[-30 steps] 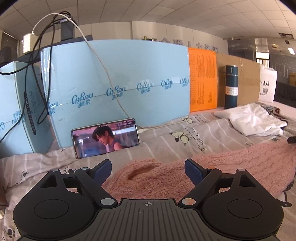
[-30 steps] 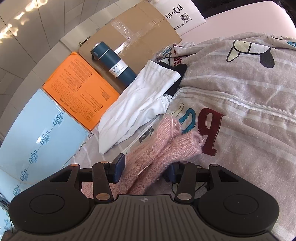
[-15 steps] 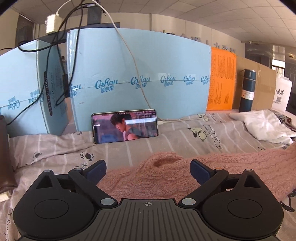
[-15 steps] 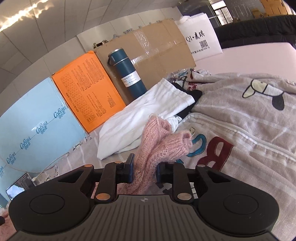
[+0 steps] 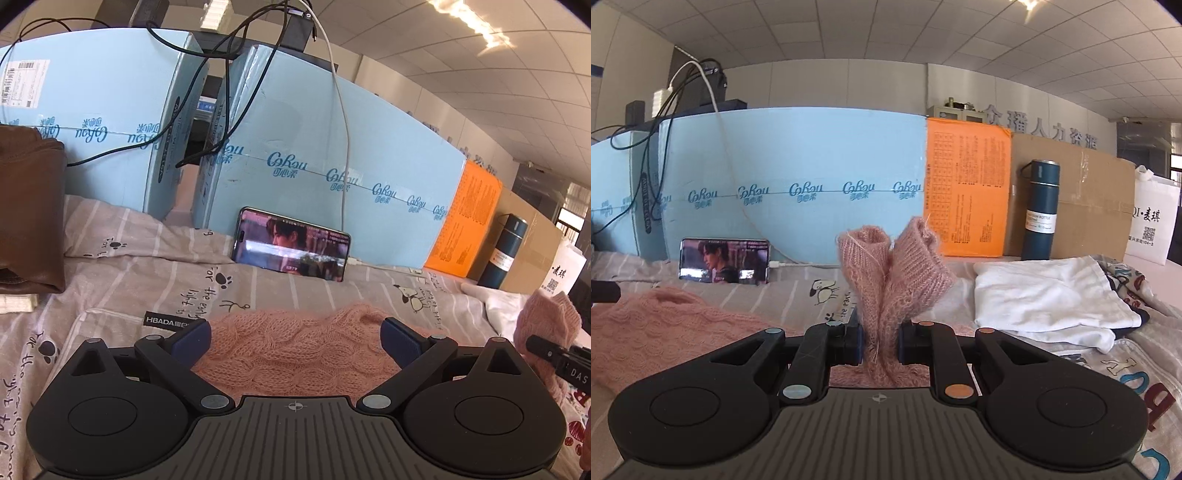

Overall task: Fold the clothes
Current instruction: 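Grasp the folded sweater with the right tool and roll it over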

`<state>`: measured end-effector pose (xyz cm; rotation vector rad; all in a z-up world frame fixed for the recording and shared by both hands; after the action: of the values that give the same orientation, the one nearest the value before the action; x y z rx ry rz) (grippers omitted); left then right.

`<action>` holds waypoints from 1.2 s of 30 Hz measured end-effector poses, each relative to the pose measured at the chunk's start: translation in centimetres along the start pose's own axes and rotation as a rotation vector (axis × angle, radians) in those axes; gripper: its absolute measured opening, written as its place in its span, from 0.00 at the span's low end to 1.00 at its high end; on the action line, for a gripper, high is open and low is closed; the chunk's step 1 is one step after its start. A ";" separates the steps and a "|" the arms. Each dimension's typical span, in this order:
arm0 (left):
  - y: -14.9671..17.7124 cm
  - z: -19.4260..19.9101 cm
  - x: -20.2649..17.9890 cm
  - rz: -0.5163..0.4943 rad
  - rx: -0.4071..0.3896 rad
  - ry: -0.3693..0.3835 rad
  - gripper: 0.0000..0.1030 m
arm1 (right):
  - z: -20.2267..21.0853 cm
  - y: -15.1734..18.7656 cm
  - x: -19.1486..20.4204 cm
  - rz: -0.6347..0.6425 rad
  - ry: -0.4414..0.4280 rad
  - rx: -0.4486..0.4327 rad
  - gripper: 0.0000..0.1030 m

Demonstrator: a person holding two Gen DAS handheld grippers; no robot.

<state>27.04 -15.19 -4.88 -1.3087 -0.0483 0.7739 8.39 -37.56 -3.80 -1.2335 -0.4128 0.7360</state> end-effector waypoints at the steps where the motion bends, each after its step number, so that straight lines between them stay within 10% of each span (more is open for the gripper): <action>1: -0.1 0.2 0.1 0.007 -0.008 0.001 0.97 | -0.1 0.3 0.8 0.014 -0.029 0.021 0.21; 4: -0.2 0.5 0.2 0.020 -0.023 0.008 0.97 | 0.4 1.0 2.6 0.031 -0.112 0.055 0.69; 8: -0.3 0.6 0.2 0.026 -0.030 0.017 0.97 | 1.7 1.0 4.4 0.055 -0.182 0.021 0.82; 14: 0.0 0.6 1.0 0.080 -0.021 0.011 0.97 | -1.3 3.1 5.3 -0.064 -0.341 0.304 0.88; 19: 0.4 0.2 1.7 0.125 0.001 -0.001 0.97 | -0.3 2.2 3.5 -0.187 -0.364 0.254 0.88; 29: 0.9 -0.2 3.3 0.179 0.030 -0.086 0.97 | 0.8 2.4 -8.7 -0.474 -0.003 0.229 0.91; 36: 2.1 -1.3 3.6 0.184 0.089 -0.109 0.97 | -1.8 5.1 -8.5 -0.645 -0.084 0.378 0.91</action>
<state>29.33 -14.21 -8.52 -1.1969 0.0198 0.9932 2.14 -44.07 -8.36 -0.6522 -0.6648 0.2868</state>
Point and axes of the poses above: each gripper's, at about its wrist camera, not at the fingertips, and z roughly against the way its jaws point, x to its left, y to its underside, the point moved 6 cm from there along -z, roughly the way its jaws point, and after that the axes turned 15 degrees about y, right-handed, at the moved point
